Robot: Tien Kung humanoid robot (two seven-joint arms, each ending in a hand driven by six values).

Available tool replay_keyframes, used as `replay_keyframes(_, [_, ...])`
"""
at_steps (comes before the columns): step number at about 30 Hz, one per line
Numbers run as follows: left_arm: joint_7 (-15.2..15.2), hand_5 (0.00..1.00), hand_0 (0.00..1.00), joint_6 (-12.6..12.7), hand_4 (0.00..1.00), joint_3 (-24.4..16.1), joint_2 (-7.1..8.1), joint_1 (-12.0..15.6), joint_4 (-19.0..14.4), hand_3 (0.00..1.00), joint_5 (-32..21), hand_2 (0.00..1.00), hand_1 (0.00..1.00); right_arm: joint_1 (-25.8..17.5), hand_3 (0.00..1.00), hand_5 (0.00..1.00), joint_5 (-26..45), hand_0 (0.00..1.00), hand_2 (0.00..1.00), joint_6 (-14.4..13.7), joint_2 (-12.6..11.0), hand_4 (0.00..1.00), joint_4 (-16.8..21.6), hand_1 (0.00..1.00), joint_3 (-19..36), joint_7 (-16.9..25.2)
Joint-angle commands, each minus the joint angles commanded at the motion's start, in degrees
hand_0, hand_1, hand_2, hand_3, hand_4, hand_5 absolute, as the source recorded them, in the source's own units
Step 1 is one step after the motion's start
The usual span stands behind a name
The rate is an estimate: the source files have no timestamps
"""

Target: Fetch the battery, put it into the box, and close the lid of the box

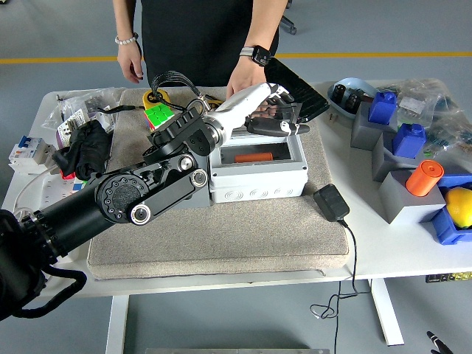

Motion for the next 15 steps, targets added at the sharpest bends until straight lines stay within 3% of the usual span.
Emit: replay_keyframes(15, [3.11,0.646,0.674,-2.40,0.998,-0.12,0.18,2.16,-8.55,0.695,-0.21,0.661,0.685,-0.33,0.595,0.490,-0.10,0.706,0.669,0.03,0.04,0.968,0.00,0.678,0.19,-0.04])
